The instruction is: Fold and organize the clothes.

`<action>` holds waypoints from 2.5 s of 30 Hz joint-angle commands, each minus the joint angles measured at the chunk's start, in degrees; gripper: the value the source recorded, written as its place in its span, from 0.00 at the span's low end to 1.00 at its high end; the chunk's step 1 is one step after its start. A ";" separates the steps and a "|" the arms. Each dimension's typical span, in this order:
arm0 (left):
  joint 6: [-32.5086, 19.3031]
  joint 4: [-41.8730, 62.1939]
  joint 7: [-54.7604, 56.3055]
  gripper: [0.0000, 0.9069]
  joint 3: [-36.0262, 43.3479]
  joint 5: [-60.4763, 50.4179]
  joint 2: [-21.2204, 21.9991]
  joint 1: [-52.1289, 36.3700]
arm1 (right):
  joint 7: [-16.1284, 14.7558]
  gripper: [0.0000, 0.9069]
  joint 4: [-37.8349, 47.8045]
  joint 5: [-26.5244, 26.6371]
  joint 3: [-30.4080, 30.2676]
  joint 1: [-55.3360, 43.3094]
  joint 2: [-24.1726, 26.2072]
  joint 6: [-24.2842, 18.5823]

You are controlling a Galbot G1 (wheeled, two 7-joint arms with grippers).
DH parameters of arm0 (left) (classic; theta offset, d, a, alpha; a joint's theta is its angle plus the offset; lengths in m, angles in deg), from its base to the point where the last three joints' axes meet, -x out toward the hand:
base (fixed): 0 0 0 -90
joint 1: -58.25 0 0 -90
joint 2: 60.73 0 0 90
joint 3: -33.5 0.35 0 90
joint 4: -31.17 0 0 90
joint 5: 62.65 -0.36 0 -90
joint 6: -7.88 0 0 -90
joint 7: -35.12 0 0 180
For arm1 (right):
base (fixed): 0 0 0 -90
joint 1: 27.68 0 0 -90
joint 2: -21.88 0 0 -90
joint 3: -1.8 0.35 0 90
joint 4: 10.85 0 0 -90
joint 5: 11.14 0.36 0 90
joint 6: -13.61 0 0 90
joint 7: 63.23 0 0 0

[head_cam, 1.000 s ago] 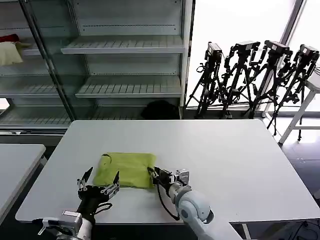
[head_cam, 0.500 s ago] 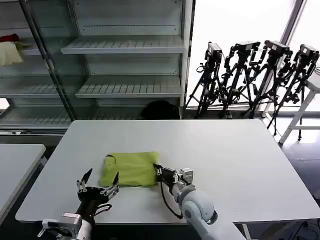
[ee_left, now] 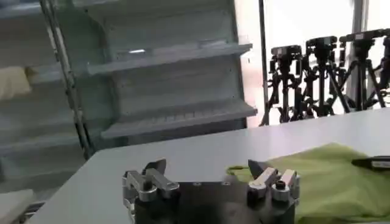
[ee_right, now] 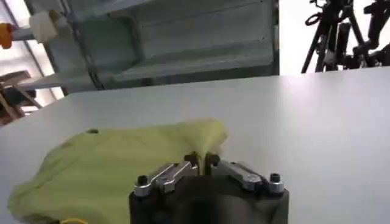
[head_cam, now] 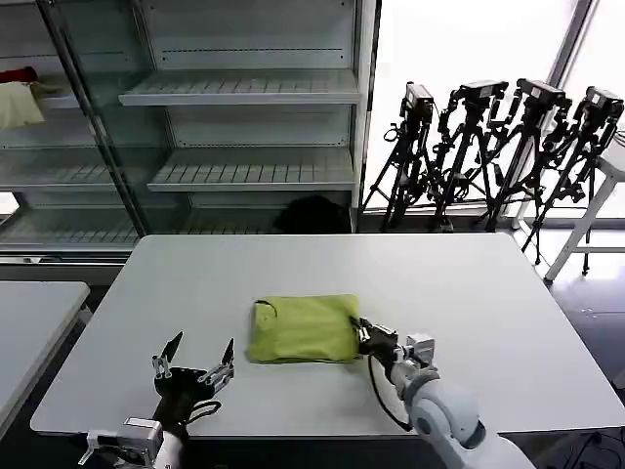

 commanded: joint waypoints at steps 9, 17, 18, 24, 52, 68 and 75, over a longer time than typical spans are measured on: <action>-8.39 0.62 0.22 1.00 0.90 -1.34 1.25 2.52 | 2.81 1.00 -9.37 -18.54 16.88 13.89 12.15 -12.43; -25.28 6.62 0.68 1.00 6.52 -8.08 1.86 5.00 | 9.52 1.00 -23.20 -17.23 29.63 37.72 9.09 -20.48; -27.47 7.62 0.77 1.00 6.76 -9.13 1.96 5.09 | 10.25 1.00 -23.51 -19.03 29.56 39.14 8.28 -22.65; -37.96 14.02 2.12 1.00 8.82 -13.52 2.84 7.09 | 13.87 1.00 -24.21 -26.09 27.00 50.47 2.72 -37.74; -39.33 9.18 4.14 1.00 6.46 -11.78 2.25 14.76 | 14.39 1.00 -16.94 -32.13 19.07 55.35 2.76 -54.90; -39.27 8.02 4.43 1.00 5.43 -10.80 1.73 16.47 | 13.77 1.00 -17.06 -32.38 18.63 55.69 3.13 -54.55; -39.23 8.04 4.44 1.00 5.28 -10.84 1.79 16.35 | 13.76 1.00 -16.93 -32.25 18.52 55.45 3.20 -54.55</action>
